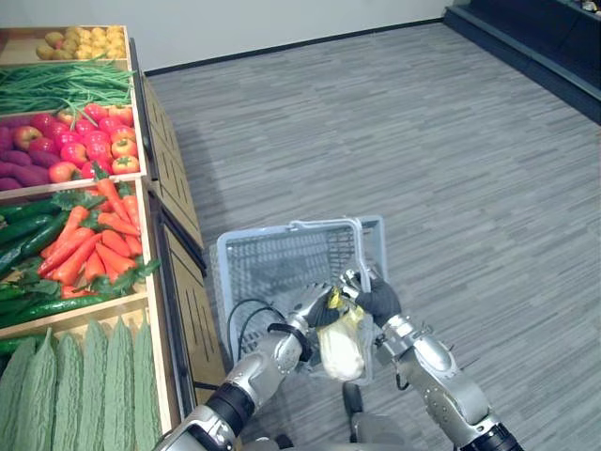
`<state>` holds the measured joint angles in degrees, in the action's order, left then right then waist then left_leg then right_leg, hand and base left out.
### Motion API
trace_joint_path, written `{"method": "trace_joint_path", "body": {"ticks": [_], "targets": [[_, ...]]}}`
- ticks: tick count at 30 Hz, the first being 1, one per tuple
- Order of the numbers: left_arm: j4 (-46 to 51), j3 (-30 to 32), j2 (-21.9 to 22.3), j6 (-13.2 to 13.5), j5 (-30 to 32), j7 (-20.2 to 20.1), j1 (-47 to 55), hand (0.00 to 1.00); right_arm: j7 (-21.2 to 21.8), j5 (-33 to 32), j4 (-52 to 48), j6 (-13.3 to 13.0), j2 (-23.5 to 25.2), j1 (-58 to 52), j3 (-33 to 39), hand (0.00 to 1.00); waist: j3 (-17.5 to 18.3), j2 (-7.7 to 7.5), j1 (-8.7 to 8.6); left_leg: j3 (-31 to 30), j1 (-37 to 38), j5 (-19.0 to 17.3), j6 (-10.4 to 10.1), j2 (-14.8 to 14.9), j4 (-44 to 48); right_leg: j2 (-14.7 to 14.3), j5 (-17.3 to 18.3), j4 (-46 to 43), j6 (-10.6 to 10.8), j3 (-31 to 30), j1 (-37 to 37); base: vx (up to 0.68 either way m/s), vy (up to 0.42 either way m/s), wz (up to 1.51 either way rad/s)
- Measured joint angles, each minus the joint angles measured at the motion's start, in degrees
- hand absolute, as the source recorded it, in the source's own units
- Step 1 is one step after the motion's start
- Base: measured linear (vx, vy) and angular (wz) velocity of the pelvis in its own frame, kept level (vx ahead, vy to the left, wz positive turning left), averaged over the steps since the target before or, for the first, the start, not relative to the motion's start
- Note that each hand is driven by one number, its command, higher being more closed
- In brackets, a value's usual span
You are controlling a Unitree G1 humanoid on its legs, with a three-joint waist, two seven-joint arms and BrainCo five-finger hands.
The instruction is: Pick vegetable in the basket
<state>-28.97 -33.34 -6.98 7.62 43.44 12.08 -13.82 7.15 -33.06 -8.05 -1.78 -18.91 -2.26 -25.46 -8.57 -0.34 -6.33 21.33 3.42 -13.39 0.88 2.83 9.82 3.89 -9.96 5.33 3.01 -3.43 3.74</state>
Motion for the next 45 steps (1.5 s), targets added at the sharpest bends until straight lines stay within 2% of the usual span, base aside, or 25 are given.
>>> {"method": "trace_joint_path", "body": {"ticks": [3,6,10,11,15,19,21,26,30,33,35,39,41,45], "targets": [[0.5,0.0,0.0,0.0,-0.1,-0.7,0.1,0.0,0.3,2.5,0.0,0.0,0.7,-0.4,0.5,1.0,0.0,0.0,-0.11,-0.2,-0.1,0.0,0.0,-0.1,0.0,0.1,0.0,0.0,0.0,0.1,0.0,-0.06,-0.023,0.03],[8.2,0.5,0.0,0.1,-2.7,-0.9,4.0,0.0,-0.3,8.3,0.0,0.0,3.6,-2.2,3.7,1.0,0.0,0.0,-0.57,-0.6,-0.1,0.0,0.0,-0.1,0.0,0.1,0.0,0.0,0.0,0.4,0.0,-0.03,-0.02,0.04],[15.8,0.9,0.2,0.8,-7.9,-0.9,8.6,0.0,-2.7,13.3,0.1,0.0,6.8,-3.1,8.5,1.0,0.0,0.0,-0.52,-0.9,0.2,0.0,0.0,-0.1,-0.1,0.1,0.0,0.0,0.0,0.6,-0.5,-0.04,-0.014,0.04],[18.6,2.3,0.4,1.6,-10.6,-0.9,10.6,0.0,-4.5,15.4,0.1,0.0,8.3,-3.1,11.1,1.0,0.0,0.01,-0.44,-1.2,0.3,0.0,0.0,-0.2,-0.3,0.2,0.0,0.0,0.0,0.9,-0.7,-0.05,-0.011,0.1],[22.9,5.2,1.3,1.9,-17.6,-2.1,13.1,0.0,-8.8,19.0,2.3,-0.2,10.6,-3.2,17.9,1.0,0.4,0.33,0.84,-2.9,0.4,0.3,0.2,-1.1,-1.9,1.0,1.0,0.0,1.1,2.7,-1.2,-0.05,-0.017,0.19],[24.4,6.7,1.3,2.1,-22.3,-4.0,15.4,0.0,-10.7,19.1,6.6,-0.1,10.7,-3.4,20.6,1.0,1.8,0.51,1.03,-4.2,1.0,1.7,0.4,-1.5,-3.2,1.2,1.4,0.0,1.5,4.7,-1.7,0.01,-0.024,0.22],[24.4,7.0,1.3,2.3,-22.7,-4.6,15.3,0.0,-10.8,18.6,6.9,0.0,10.9,-3.9,21.3,1.0,1.9,0.53,1.09,-4.9,1.4,2.0,0.5,-1.7,-3.8,1.3,1.4,0.0,1.5,5.1,-1.9,0.03,-0.019,0.16],[24.4,6.9,1.8,2.2,-22.6,-4.6,15.2,0.0,-9.2,15.1,6.9,0.0,11.4,-5.7,21.1,1.0,3.3,0.61,0.98,-5.8,1.7,2.7,0.6,-1.8,-3.9,1.8,1.4,0.0,1.5,6.4,-2.7,0.0,-0.007,0.1],[25.2,8.2,2.0,2.2,-22.6,-4.7,15.8,0.0,-7.7,16.2,6.9,0.0,12.1,-7.2,20.1,1.0,3.5,0.59,1.23,-6.1,2.5,3.2,0.3,-2.0,-4.3,2.1,1.4,-0.1,1.5,6.8,-3.4,-0.01,-0.014,0.11],[31.0,14.0,2.4,2.4,-23.2,-4.4,20.3,0.0,-7.2,22.6,7.4,0.1,14.1,-9.0,21.0,1.0,3.5,0.61,2.15,-6.5,2.5,3.3,0.6,-2.0,-5.0,2.0,1.4,-0.1,1.5,7.1,-3.4,-0.06,-0.029,0.04],[33.2,17.5,2.4,2.9,-24.3,-4.2,23.1,0.0,-7.4,24.4,9.4,0.1,15.0,-9.4,22.7,1.0,3.5,0.61,2.62,-6.7,2.5,3.3,0.6,-2.0,-5.1,2.0,1.4,-0.1,1.5,7.6,-3.4,-0.06,-0.039,0.09],[34.2,25.4,3.0,3.5,-29.9,-1.8,29.9,0.0,-9.1,24.7,13.9,0.0,16.2,-11.2,27.3,1.0,3.5,0.6,4.3,-7.1,2.5,3.3,0.6,-2.0,-5.9,2.0,1.4,-0.1,1.6,8.1,-3.6,-0.06,-0.032,0.07],[34.2,29.8,3.6,3.7,-33.3,-0.5,33.7,0.0,-9.8,24.7,15.0,0.0,16.4,-12.7,28.7,1.0,3.6,0.5,4.52,-7.2,2.6,3.3,0.6,-2.0,-6.3,2.1,1.4,-0.1,1.6,8.2,-3.7,-0.07,-0.034,0.07],[34.2,34.1,4.2,4.0,-38.9,0.6,37.0,0.0,-11.1,24.6,16.2,0.0,16.7,-15.2,32.8,1.0,3.8,-0.22,5.86,-7.2,2.8,2.9,0.5,-2.0,-7.0,2.2,1.7,-0.1,1.8,8.5,-3.9,-0.07,-0.034,0.04]]}}
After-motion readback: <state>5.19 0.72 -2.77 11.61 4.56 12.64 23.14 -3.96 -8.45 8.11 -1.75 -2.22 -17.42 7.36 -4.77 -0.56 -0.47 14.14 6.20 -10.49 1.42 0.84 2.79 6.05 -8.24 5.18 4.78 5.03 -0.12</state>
